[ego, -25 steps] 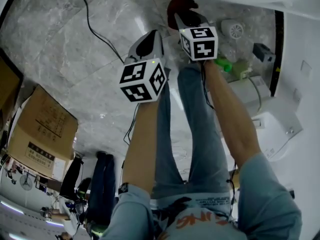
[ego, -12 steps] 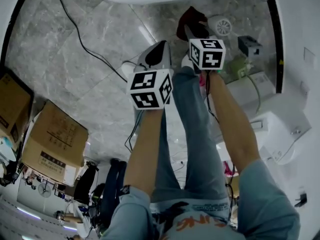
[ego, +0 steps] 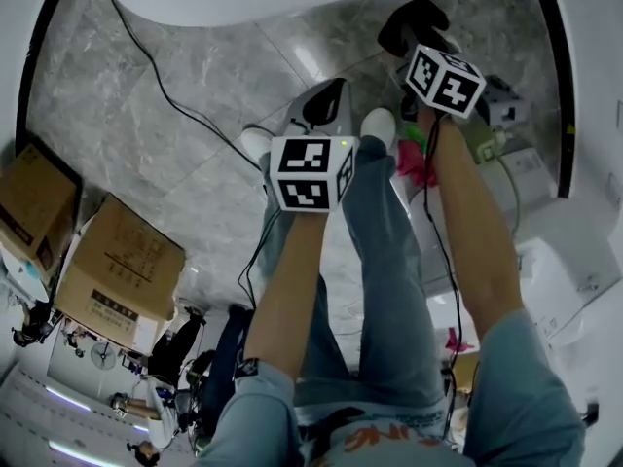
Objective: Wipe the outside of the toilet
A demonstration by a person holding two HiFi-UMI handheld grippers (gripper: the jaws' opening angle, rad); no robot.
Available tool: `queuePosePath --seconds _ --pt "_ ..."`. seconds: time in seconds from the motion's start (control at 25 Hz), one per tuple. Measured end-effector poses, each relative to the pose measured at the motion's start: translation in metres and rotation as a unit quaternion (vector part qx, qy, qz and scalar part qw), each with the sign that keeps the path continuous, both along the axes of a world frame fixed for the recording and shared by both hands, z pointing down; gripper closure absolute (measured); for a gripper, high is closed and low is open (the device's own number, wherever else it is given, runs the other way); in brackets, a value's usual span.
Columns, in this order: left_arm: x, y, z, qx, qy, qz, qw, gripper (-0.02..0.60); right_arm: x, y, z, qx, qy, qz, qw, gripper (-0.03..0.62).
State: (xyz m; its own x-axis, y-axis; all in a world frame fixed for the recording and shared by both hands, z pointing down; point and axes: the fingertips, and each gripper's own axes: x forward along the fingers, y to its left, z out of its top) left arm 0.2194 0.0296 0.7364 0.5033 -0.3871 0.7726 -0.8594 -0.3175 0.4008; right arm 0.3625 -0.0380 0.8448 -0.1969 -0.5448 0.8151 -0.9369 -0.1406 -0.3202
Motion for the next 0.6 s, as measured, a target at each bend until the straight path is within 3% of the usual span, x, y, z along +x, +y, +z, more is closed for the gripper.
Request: queuePosePath --seconds 0.16,0.4,0.6 --pt "0.005 -0.006 0.015 -0.003 0.003 -0.012 0.9999 0.588 0.013 -0.019 0.017 0.005 0.006 0.012 1.000 0.520" --pt "0.001 -0.012 0.028 -0.001 0.001 -0.019 0.9998 0.588 0.012 -0.040 0.038 0.003 0.031 -0.036 0.999 0.522" --pt "-0.006 -0.010 0.035 -0.001 0.000 -0.018 0.9998 0.588 -0.003 -0.043 0.055 -0.007 0.065 -0.114 0.991 0.522"
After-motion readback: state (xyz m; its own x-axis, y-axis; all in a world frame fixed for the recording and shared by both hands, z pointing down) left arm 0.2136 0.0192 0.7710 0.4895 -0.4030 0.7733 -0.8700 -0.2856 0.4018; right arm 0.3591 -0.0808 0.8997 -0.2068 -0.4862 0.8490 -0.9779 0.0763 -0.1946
